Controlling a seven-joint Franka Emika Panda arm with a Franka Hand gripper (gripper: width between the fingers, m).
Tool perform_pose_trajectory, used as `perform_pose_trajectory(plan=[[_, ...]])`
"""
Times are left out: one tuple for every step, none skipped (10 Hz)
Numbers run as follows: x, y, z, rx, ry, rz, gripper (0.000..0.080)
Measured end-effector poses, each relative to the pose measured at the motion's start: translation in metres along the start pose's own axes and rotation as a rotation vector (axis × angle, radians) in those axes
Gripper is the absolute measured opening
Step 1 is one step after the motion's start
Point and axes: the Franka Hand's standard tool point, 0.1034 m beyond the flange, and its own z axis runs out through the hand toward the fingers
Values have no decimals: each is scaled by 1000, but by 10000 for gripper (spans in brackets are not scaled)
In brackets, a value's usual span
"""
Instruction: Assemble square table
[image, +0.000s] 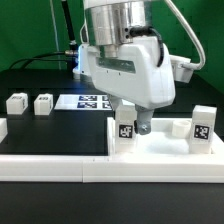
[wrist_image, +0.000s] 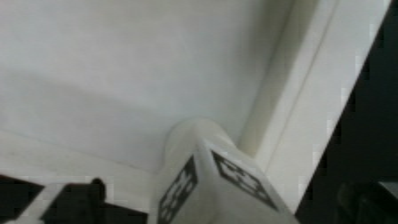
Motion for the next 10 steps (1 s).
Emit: perform_pose_trajectory(plan=[[0,0,0,0,0,-38,649],[0,0,0,-1,0,-121,649],[0,1,-2,-29,-4,-290,649],[4,0,-4,-37,-1,-487,649],[6,1,-4,-38,-3,-660,649],[7,1,-4,-36,-4,-687,649],[6,1,-4,-37,-3,-646,603],[7,1,-4,-36,-3,-620,603],[6,1,-4,-36,-2,-555,429],[6,0,-4,-35,-1,-471,429]])
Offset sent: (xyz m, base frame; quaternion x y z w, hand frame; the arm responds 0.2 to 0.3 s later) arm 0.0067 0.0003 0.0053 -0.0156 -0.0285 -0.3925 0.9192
